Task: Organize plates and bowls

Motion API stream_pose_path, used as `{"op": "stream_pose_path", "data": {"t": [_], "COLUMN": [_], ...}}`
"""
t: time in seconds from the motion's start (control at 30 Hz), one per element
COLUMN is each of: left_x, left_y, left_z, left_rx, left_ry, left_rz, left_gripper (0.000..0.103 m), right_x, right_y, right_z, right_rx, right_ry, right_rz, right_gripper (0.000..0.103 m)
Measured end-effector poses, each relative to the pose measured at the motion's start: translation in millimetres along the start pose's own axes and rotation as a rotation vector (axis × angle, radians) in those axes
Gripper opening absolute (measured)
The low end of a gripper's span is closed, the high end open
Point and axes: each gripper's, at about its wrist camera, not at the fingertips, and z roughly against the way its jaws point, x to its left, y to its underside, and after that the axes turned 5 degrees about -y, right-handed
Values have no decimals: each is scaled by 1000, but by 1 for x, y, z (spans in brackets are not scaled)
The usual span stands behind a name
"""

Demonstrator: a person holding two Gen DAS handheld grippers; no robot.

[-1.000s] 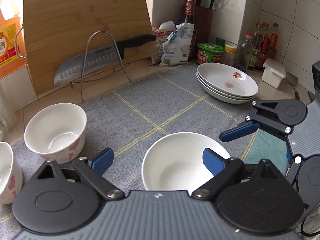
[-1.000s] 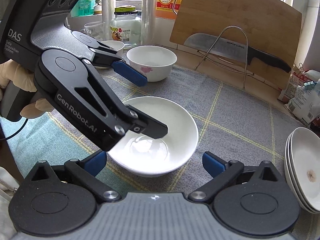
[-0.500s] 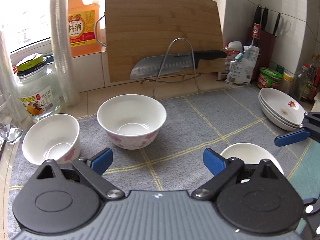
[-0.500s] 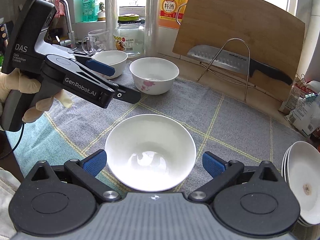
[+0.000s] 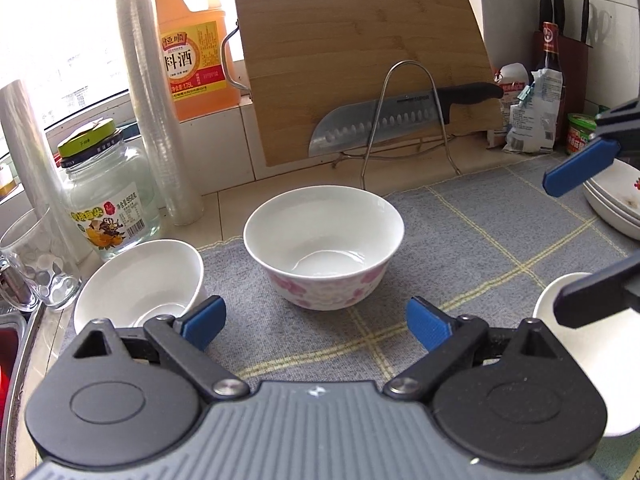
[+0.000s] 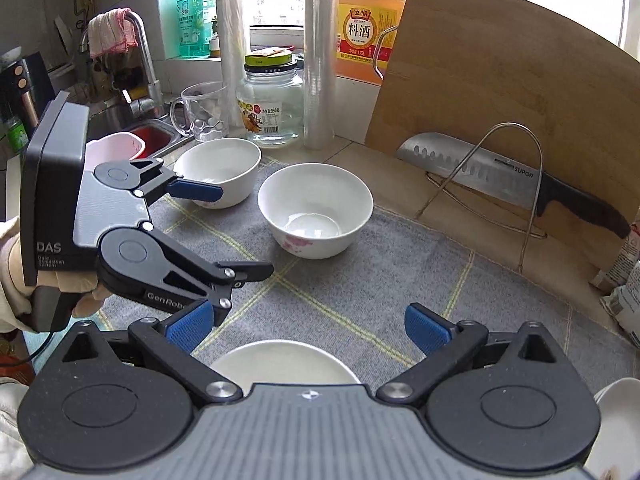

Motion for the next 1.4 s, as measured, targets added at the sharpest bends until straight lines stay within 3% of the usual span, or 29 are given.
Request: {"op": "stream_pose_path", "data": {"t": [0.3,0.7,1.4], "left_x": [-3,-7,-6], "left_y": [-5,-10,-12], "left_z": [-15,-30,-42], "left_rx": [-14,-16,-25], "left_ry": [-35,-39,9], "left_rz": [-35,-62,-49], "left_gripper": [97,97,94], "right_x": [-29,-41,-55], "right_y": [-43,-74,-90], "right_z": [-41,-97,-137], "right_rx": [40,94,136], "right_ry": [-74,-131,-187], "right_rz": [-36,-5,-21], "right_gripper": [103,102,88]}}
